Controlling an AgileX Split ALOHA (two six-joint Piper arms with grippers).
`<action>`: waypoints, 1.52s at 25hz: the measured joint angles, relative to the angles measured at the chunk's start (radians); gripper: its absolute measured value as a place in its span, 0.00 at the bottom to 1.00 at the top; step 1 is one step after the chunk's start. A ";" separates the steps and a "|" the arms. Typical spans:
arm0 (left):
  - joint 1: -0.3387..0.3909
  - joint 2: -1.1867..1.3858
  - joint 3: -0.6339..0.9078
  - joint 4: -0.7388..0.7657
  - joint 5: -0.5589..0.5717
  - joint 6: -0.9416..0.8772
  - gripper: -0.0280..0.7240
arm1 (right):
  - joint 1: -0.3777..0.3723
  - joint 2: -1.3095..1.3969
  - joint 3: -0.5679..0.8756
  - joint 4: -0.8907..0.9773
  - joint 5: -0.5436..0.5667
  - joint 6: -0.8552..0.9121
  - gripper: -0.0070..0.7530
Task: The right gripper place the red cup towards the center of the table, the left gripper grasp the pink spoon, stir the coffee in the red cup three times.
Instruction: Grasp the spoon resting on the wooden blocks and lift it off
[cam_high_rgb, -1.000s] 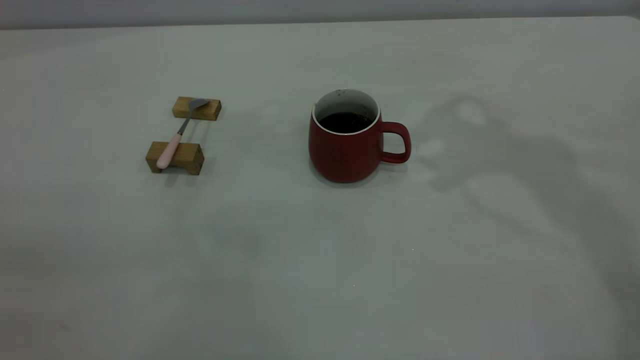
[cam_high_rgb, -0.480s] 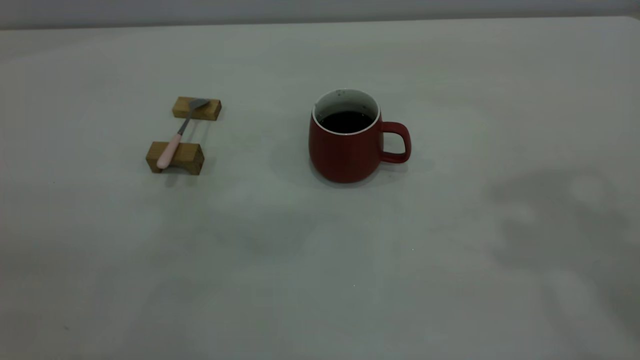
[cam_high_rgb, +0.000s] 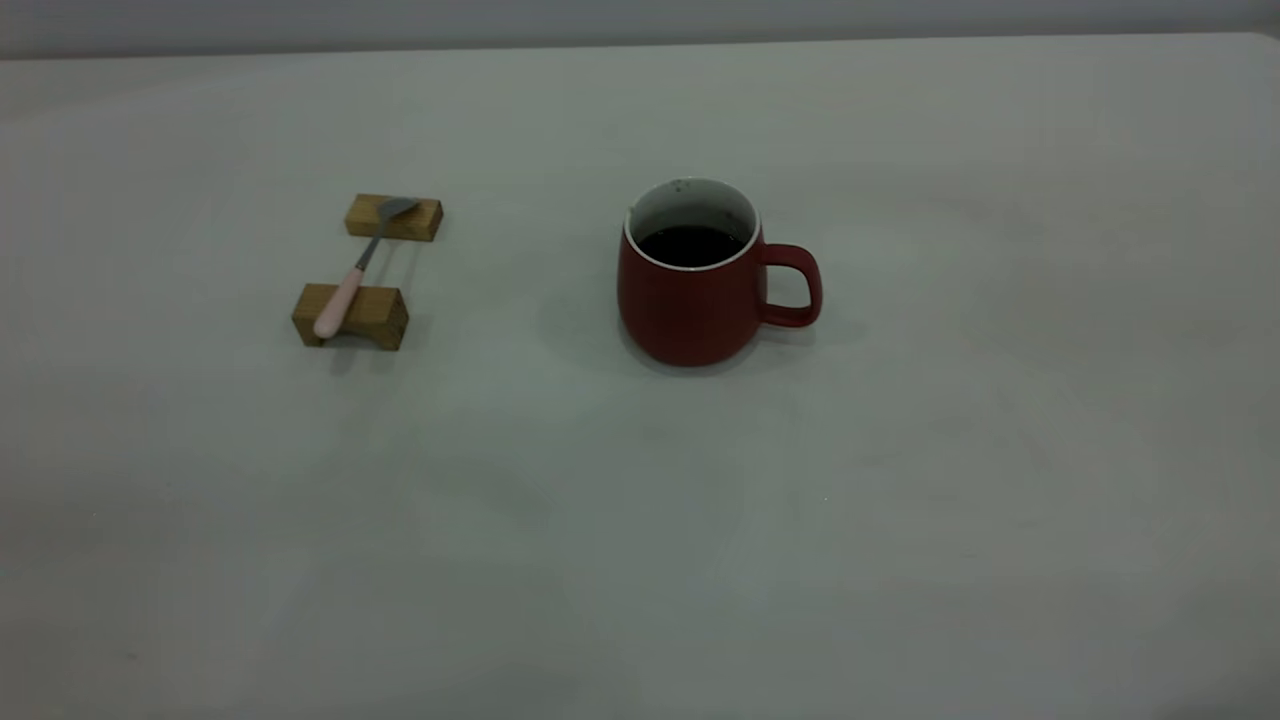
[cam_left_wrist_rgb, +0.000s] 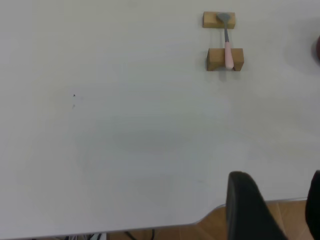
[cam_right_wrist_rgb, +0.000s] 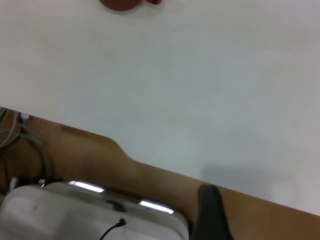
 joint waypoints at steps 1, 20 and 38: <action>0.000 0.000 0.000 0.000 0.000 0.000 0.52 | -0.005 -0.060 0.041 -0.007 -0.011 0.000 0.79; 0.000 0.000 0.000 0.000 0.000 0.000 0.52 | -0.102 -0.581 0.296 -0.117 -0.095 0.060 0.79; 0.000 0.000 0.000 0.000 0.000 0.000 0.52 | -0.103 -0.582 0.297 -0.115 -0.098 0.062 0.78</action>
